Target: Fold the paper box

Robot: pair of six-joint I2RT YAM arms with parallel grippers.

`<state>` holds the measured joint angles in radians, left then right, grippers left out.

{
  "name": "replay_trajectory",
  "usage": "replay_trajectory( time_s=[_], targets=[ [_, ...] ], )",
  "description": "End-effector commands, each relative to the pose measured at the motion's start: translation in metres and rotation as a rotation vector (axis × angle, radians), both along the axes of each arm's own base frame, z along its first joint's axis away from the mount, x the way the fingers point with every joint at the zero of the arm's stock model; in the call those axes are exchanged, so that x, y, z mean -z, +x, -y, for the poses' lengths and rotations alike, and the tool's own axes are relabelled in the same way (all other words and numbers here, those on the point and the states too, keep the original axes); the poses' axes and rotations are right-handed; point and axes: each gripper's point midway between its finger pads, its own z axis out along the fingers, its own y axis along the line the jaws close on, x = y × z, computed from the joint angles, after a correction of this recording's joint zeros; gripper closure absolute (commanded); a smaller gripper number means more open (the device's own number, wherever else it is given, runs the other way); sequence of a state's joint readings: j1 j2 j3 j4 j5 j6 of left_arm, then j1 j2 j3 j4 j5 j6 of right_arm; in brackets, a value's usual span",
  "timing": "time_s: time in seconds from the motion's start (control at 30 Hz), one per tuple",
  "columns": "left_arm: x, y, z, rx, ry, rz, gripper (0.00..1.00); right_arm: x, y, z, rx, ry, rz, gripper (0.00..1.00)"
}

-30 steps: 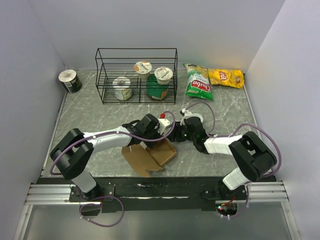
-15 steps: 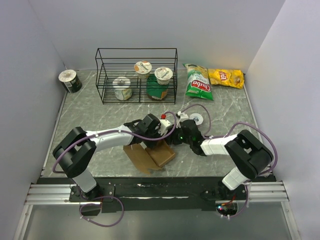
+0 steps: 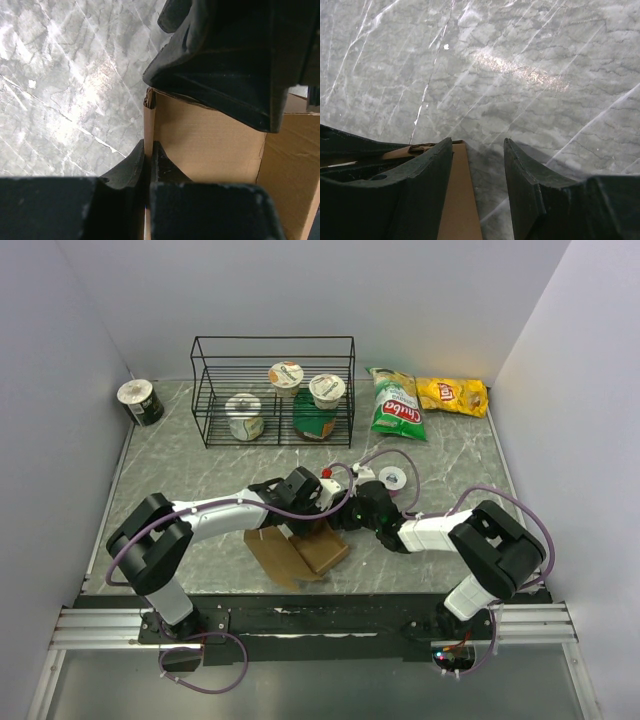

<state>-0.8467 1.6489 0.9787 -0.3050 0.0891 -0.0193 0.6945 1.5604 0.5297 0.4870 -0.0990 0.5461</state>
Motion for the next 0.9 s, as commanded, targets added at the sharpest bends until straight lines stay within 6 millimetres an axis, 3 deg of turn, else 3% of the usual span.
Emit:
replay_trajectory(
  time_s=[0.0, 0.13, 0.27, 0.3, 0.33, 0.4, 0.43, 0.63, 0.87],
  targets=[
    [0.003, -0.003, 0.026, 0.046, -0.063, -0.024, 0.96, -0.048, -0.020, -0.055, -0.167, 0.178, 0.038, 0.46],
    [0.004, 0.001, 0.019, 0.034, -0.027, 0.006, 0.99, -0.035, -0.017, -0.039, -0.105, 0.120, -0.003, 0.43],
    [-0.005, 0.004, 0.014, 0.052, -0.026, 0.059, 0.99, -0.033, -0.012, 0.010, 0.014, 0.087, 0.006, 0.35],
    [-0.008, 0.004, 0.014, 0.055, -0.032, 0.065, 0.99, -0.034, -0.011, 0.020, 0.027, 0.066, 0.021, 0.34],
    [-0.009, 0.005, 0.013, 0.054, -0.032, 0.069, 0.99, -0.046, -0.012, 0.026, 0.039, 0.071, 0.056, 0.32],
    [-0.008, 0.004, 0.012, 0.054, -0.018, 0.065, 0.99, -0.041, -0.022, 0.041, 0.038, 0.011, 0.060, 0.29],
    [-0.009, 0.005, 0.013, 0.058, -0.017, 0.064, 0.99, -0.051, -0.025, 0.045, 0.034, 0.022, 0.092, 0.29],
    [-0.011, 0.006, 0.014, 0.052, -0.019, 0.060, 0.99, -0.067, -0.042, 0.050, -0.048, -0.023, 0.156, 0.29],
    [-0.014, 0.005, 0.015, 0.051, -0.028, 0.059, 0.99, -0.055, -0.044, 0.036, -0.145, -0.121, 0.164, 0.33]
  ],
)
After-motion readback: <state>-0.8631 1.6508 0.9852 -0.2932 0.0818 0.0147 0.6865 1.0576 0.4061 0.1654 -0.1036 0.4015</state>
